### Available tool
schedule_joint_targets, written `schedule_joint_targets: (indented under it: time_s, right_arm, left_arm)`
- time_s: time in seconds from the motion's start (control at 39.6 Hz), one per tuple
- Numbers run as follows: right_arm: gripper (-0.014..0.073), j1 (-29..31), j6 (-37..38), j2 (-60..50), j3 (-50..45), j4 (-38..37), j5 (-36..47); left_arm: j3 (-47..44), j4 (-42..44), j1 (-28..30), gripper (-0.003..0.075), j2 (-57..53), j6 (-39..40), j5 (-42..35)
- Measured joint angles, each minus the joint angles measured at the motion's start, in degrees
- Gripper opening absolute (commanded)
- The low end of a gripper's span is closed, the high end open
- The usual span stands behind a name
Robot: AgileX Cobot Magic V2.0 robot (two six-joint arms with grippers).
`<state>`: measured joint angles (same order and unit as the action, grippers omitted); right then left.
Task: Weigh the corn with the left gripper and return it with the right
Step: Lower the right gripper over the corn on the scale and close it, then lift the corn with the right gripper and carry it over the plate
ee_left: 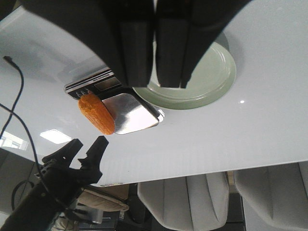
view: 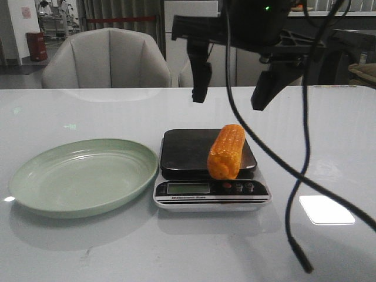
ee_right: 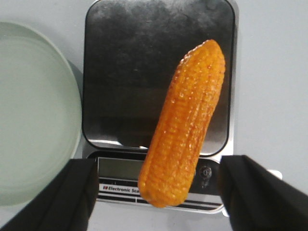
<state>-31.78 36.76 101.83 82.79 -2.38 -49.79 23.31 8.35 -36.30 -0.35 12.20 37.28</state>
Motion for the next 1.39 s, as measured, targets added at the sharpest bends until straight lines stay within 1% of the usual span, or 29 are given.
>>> schedule_joint_targets:
  time_s: [0.25, 0.33, 0.38, 0.53, 0.58, 0.68, 0.86, 0.98, 1.16, 1.39]
  right_arm:
    - [0.0606, -0.1, 3.9, 8.0, 2.3, -0.4, -1.4]
    - [0.0582, -0.1, 4.7, 9.4, 2.3, -0.4, -1.4]
    - [0.0536, -0.1, 5.3, 10.2, 2.3, -0.4, -1.4]
    - [0.0281, -0.1, 6.2, 11.2, 2.7, -0.5, -1.6]
    - [0.0216, -0.1, 6.4, 11.2, 3.7, -0.4, -1.8]
    - [0.0146, -0.4, 6.5, 11.2, 6.4, -0.4, -2.9]
    - [0.0137, -2.7, 6.5, 11.2, 11.3, -0.4, -3.7]
    - [0.0137, -6.1, 6.5, 11.2, 13.4, -0.4, 0.2]
    - [0.0137, -10.9, 6.5, 11.3, 13.6, -0.1, 7.2]
    - [0.0137, -13.7, 6.5, 14.0, 13.6, 1.5, 12.4]
  left_arm:
    - [0.0, 0.0, 0.0, 0.0114, 0.0, 0.0, 0.0]
    - [0.0, 0.0, 0.0, 0.0114, 0.0, 0.0, 0.0]
    - [0.0, 0.0, 0.0, 0.0114, 0.0, 0.0, 0.0]
    - [0.0, 0.0, 0.0, 0.0114, 0.0, 0.0, 0.0]
    - [0.0, 0.0, 0.0, 0.0114, 0.0, 0.0, 0.0]
    - [0.0, 0.0, 0.0, 0.0114, 0.0, 0.0, 0.0]
    - [0.0, 0.0, 0.0, 0.0114, 0.0, 0.0, 0.0]
    - [0.0, 0.0, 0.0, 0.0114, 0.0, 0.0, 0.0]
    - [0.0, 0.0, 0.0, 0.0114, 0.0, 0.0, 0.0]
    - [0.0, 0.0, 0.0, 0.0114, 0.0, 0.0, 0.0]
